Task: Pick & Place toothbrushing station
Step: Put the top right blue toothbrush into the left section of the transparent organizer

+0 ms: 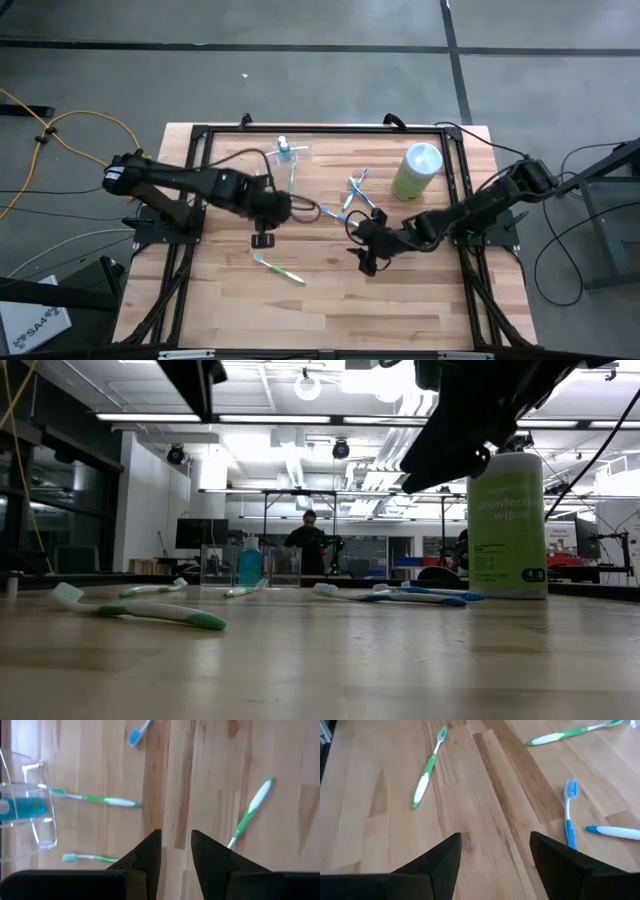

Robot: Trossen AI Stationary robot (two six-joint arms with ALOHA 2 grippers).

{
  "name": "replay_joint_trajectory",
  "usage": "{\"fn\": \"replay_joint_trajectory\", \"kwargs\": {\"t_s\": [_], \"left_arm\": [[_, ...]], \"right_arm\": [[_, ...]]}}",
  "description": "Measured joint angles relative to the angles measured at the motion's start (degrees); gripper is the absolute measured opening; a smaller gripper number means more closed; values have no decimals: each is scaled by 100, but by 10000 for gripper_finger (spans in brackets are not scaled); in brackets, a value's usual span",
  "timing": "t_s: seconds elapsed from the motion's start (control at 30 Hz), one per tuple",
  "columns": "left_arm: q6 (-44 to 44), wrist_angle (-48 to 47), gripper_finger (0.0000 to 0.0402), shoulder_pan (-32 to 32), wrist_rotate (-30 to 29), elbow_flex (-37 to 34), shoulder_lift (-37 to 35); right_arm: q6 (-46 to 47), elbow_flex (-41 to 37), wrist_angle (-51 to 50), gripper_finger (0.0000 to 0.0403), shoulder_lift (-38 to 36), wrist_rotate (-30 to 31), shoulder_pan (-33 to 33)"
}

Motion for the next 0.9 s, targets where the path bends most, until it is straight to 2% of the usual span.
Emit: {"fn": "replay_joint_trajectory", "kwargs": {"t_s": [0.17,0.47,0.63,0.77,0.9], "left_arm": [[-426,-25,99,-596,-386,-411,-4],[-1270,-42,99,-1514,-1246,-1193,-2],[-1618,-38,99,-1830,-1399,-1379,-2],[-1846,-31,99,-2030,-1491,-1394,-2],[-2134,-18,99,-2114,-1489,-1394,-2]], "right_arm": [[-39,-2,-18,227,-55,-327,-221],[-419,0,-75,227,-287,-481,-408],[-129,0,-594,227,-447,-502,-720],[168,0,-981,227,-467,-813,-1129],[297,0,-964,227,-467,-1192,-1400]]}}
